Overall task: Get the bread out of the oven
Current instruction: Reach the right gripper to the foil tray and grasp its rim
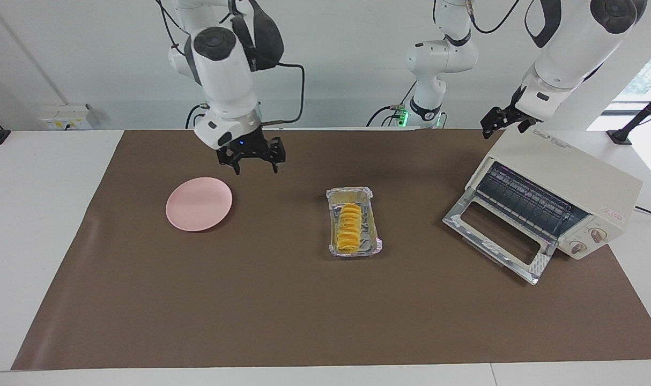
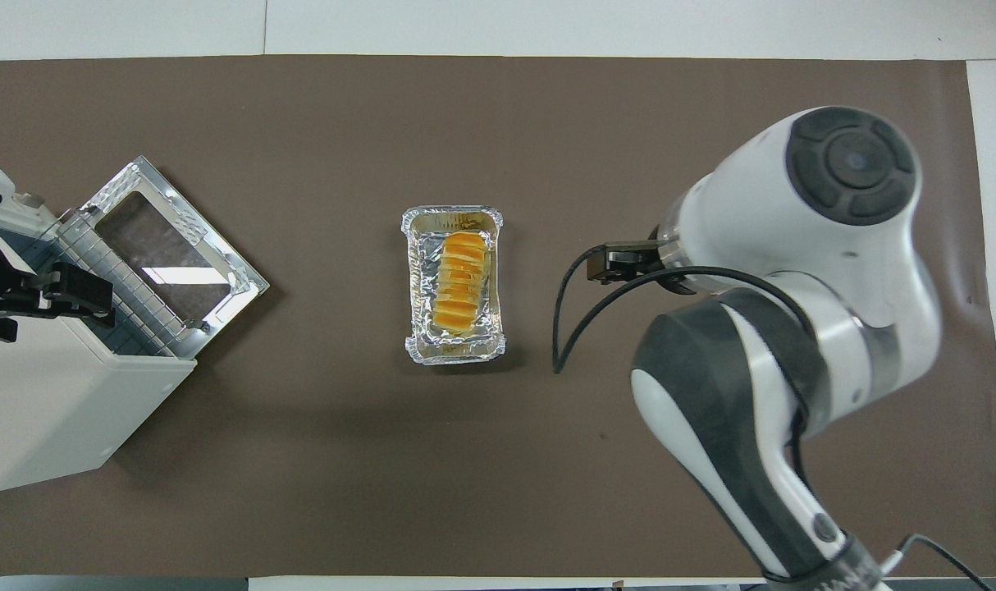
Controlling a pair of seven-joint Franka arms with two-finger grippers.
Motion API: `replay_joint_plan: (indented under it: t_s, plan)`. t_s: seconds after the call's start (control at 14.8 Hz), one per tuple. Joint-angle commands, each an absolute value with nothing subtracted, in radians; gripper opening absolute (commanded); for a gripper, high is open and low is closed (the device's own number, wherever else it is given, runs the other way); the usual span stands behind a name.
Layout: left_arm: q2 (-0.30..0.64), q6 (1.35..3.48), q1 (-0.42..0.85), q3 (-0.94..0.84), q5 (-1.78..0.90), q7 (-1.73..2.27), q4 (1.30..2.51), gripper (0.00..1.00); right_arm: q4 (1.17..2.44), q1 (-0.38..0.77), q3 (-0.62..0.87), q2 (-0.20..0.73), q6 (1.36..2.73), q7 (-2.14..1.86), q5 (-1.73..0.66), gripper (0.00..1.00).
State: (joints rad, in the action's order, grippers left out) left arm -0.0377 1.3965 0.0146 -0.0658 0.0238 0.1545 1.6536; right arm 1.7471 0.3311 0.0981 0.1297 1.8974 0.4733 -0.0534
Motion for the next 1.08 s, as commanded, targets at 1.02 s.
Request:
replay_joint_plan:
  t_s: [1.02]
  plan:
    - [-0.023, 1.411, 0.035, -0.051, -0.002, 0.144, 1.649, 1.0, 1.563, 0.503, 0.081, 0.588, 2.206, 0.755, 0.077, 0.72]
